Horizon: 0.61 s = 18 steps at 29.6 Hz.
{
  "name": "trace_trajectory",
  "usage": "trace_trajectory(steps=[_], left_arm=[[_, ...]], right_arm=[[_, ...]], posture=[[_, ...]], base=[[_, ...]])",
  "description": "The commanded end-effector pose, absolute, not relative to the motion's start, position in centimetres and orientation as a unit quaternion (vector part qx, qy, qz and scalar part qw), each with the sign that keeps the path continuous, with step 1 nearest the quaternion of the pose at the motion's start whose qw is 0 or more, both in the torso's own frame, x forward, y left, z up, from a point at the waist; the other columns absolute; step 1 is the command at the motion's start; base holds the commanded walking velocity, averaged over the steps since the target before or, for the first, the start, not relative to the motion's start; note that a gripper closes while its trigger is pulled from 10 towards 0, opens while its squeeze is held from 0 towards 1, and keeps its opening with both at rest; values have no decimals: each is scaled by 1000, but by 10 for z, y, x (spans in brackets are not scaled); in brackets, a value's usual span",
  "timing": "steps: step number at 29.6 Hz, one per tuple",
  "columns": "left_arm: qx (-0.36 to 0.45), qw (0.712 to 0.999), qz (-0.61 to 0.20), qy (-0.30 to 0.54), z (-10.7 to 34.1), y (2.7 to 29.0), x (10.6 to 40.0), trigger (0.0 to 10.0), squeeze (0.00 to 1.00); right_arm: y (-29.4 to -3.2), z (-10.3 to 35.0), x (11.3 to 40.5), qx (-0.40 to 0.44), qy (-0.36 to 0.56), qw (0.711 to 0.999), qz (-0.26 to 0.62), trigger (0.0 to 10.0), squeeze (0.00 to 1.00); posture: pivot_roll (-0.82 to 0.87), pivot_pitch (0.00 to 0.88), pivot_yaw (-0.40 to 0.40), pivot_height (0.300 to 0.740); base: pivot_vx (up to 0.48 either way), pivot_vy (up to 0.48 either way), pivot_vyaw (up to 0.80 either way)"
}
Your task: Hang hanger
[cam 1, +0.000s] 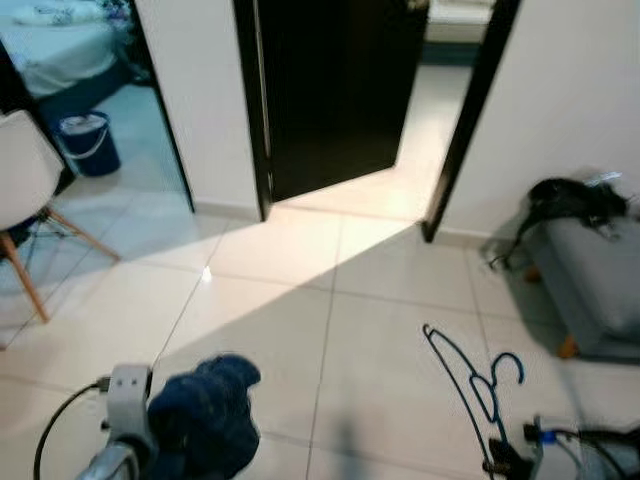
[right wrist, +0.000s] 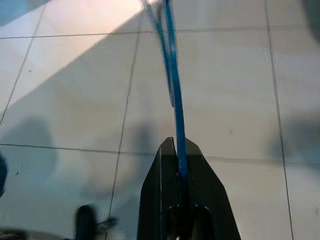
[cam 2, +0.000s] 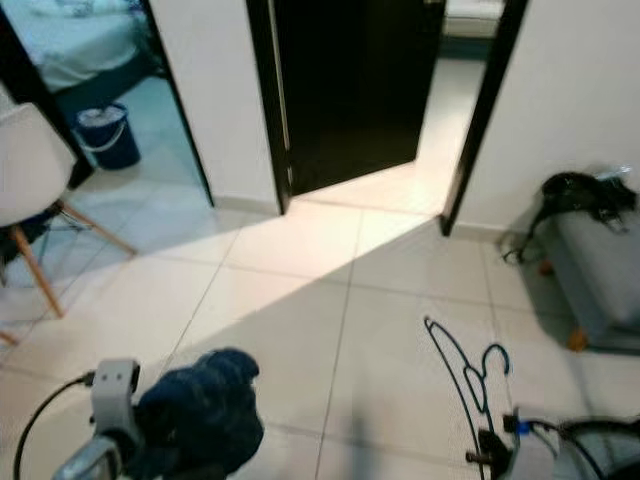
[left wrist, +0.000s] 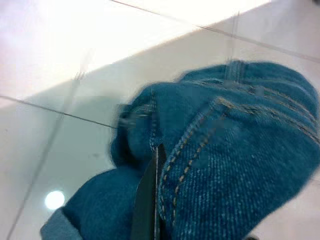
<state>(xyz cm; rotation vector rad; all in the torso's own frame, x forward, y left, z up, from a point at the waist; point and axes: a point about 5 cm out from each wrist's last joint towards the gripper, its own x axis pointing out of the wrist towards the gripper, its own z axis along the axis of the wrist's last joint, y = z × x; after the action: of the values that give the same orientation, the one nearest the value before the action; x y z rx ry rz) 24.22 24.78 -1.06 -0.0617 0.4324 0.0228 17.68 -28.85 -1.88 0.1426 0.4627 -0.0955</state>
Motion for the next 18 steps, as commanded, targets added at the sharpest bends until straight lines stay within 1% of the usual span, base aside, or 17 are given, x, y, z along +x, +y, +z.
trace_trajectory(steps=[1,13,15,16,18], left_arm=[[-27,977,16,211,-8,252,242,10000,0],[-31,978,14,205,-5,250,249,10000,0],[-41,981,19,191,0,252,252,10000,0],[-37,984,16,174,8,253,257,10000,0],[-33,986,14,162,14,253,260,10000,0]], right_arm=[[-281,-21,179,74,232,969,-36,10000,0],[-277,-20,187,67,230,971,-25,10000,0],[-275,-18,189,68,222,972,-17,10000,0],[-272,-11,197,71,207,976,-1,10000,0],[-270,-6,202,73,196,978,11,10000,0]], posture=[[-9,126,-13,740],[-2,96,-9,740],[3,90,-12,740],[16,91,-14,740],[16,91,-14,740]], base=[[285,0,700],[292,0,700],[306,0,700],[300,0,700],[300,0,700]])
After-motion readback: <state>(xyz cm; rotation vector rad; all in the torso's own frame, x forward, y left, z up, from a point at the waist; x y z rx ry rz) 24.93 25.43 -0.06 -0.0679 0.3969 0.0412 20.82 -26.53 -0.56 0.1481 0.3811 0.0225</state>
